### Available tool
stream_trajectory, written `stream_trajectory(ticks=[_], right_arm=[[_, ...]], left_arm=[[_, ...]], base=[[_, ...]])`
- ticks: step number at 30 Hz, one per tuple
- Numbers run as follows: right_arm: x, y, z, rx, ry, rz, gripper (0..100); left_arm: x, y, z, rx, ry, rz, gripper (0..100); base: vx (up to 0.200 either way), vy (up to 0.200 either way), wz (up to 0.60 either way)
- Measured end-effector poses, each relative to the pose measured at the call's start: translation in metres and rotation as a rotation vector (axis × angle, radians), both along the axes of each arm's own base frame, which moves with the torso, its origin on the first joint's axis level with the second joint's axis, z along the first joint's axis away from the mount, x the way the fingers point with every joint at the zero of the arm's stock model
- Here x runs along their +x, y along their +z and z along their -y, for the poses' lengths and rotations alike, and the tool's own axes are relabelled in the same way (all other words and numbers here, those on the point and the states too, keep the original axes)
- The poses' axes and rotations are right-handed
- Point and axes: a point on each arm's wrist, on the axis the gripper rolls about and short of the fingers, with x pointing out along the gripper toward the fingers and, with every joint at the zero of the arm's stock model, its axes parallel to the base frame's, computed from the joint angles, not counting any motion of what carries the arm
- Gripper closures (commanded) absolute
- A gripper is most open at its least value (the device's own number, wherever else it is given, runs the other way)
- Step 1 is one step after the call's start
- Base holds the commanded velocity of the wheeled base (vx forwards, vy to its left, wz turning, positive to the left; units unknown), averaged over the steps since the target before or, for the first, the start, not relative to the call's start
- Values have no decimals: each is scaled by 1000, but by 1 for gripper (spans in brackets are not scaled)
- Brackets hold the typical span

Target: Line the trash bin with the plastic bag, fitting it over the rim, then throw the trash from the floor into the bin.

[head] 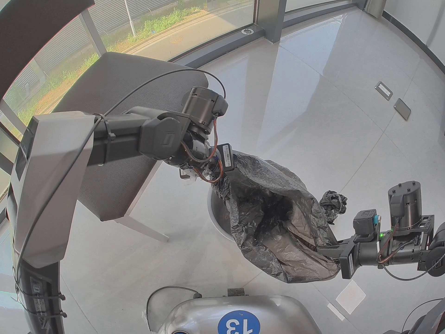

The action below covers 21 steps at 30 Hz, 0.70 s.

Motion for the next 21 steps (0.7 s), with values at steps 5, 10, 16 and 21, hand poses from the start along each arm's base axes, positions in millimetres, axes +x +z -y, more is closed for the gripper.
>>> stream_trajectory(ticks=[5,10,16,21], right_arm=[[9,2,-5,2,8,9,100],[27,4,-13,7,5,25,100],[62,4,-15,6,-36,44,100],[96,1,-6,-12,-89,75,100]], left_arm=[[5,2,-16,5,37,-4,100],[6,8,-29,4,59,-2,100],[2,12,-38,13,83,6,100],[-2,14,-33,14,75,13,100]], base=[[0,0,0],[0,0,0],[0,0,0],[0,0,0]])
